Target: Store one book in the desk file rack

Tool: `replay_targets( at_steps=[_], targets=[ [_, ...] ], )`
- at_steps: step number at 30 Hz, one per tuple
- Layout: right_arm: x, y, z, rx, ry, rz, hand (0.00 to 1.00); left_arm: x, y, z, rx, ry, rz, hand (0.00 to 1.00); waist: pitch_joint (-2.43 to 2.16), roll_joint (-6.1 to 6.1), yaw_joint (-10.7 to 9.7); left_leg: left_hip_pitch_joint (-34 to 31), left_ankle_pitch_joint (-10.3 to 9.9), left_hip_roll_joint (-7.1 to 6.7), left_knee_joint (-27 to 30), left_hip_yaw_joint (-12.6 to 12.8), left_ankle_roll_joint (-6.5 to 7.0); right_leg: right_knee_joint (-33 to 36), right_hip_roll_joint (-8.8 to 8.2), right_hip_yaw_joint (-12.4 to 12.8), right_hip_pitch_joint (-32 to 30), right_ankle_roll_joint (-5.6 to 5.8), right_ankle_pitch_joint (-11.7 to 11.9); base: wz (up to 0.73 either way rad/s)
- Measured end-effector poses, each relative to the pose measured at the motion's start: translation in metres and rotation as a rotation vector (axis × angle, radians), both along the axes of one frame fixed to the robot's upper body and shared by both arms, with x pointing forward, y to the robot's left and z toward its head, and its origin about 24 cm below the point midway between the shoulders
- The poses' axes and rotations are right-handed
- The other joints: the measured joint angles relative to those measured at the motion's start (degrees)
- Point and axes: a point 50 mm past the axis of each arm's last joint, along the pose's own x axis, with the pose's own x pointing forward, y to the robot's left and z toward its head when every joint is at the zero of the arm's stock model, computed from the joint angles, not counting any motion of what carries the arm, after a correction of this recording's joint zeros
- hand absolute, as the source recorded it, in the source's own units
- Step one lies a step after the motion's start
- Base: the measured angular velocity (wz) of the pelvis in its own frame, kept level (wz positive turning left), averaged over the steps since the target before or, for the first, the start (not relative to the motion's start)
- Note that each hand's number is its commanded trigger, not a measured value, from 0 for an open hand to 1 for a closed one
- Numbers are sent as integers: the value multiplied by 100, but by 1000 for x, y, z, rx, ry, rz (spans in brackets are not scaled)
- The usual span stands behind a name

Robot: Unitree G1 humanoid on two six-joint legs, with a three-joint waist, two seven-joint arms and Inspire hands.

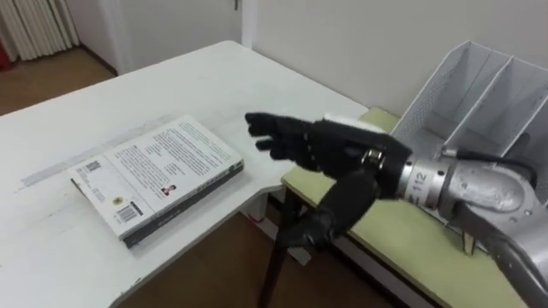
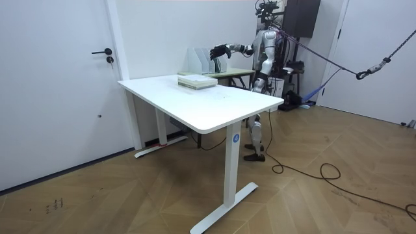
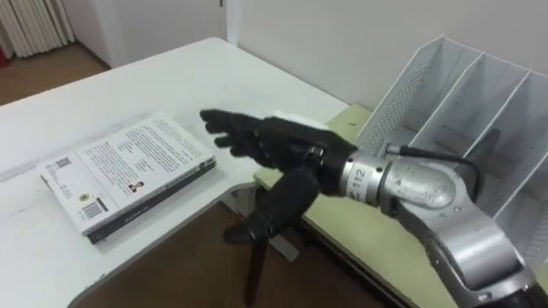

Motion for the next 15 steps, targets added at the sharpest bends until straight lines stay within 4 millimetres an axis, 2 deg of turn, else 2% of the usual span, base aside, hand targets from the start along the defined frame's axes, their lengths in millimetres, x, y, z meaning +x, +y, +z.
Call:
replay_targets(
  at_steps=[2, 4, 5, 6, 8, 10, 11, 12, 13, 14, 15],
  targets=[
    [-13, -4, -24, -92, 61, 10, 0, 4, -2, 0, -2, -6, -18, 0, 19, 36, 101, -80, 0, 1, 35, -9, 1, 7, 2, -1, -59, -5, 12, 4],
    [-29, -9, -51, -167, 149, 19, 0, 7, -3, 0, -4, -12, -23, 0, 74, 107, 179, -130, 2, 4, 56, -15, 2, 1, 5, -7, -101, -10, 29, 0],
    [-34, -12, -60, -188, 175, 6, 0, 8, -4, 0, -4, -13, -28, 0, 76, 119, 199, -130, 1, 2, 55, -14, 2, 0, 4, -7, -101, -10, 29, 0],
    [-44, -18, -78, -238, 224, -19, 0, 10, -6, 0, -4, -18, -41, 0, 57, 116, 238, -134, 1, 0, 55, -15, 2, -3, -2, -30, -99, -9, 28, 4],
    [-55, -27, -101, -299, 295, -61, 0, 12, -6, 0, -3, -28, -43, 0, 69, 148, 250, -161, 1, -2, 68, -20, 2, -14, -3, -37, -117, -9, 28, 0],
    [-73, -42, -138, -378, 413, -157, 0, 10, -10, -1, -9, -28, -40, 0, 13, 221, 221, -171, 2, -6, 94, -15, 4, -8, -13, -69, -163, -7, 29, 0],
    [-79, -48, -148, -398, 447, -188, 0, 8, -11, -2, -11, -25, -37, 0, -2, 241, 217, -168, 3, -9, 94, -18, 5, -8, -18, -89, -159, -7, 29, 5],
    [-93, -59, -165, -431, 510, -260, 0, 5, -13, -3, -9, -26, -29, 0, -6, 285, 182, -165, 4, -17, 90, -29, 8, -15, -26, -123, -138, -6, 29, 11],
    [-109, -70, -182, -448, 572, -344, 0, 1, -14, -4, -1, -27, -1, 0, 8, 334, 171, -159, 5, -20, 80, -40, 10, -27, -31, -135, -95, 1, 25, 11],
    [-117, -75, -190, -452, 607, -393, 0, 2, -14, -5, 7, -30, 4, 0, 0, 350, 145, -150, 5, -21, 74, -39, 10, -27, -32, -132, -89, 10, 18, 7],
    [-134, -84, -205, -466, 673, -477, 0, -2, -15, -6, 16, -25, 25, 0, -12, 371, 93, -124, 4, -24, 18, -38, 10, -29, -34, -130, -76, 15, 14, 0]
  ],
)
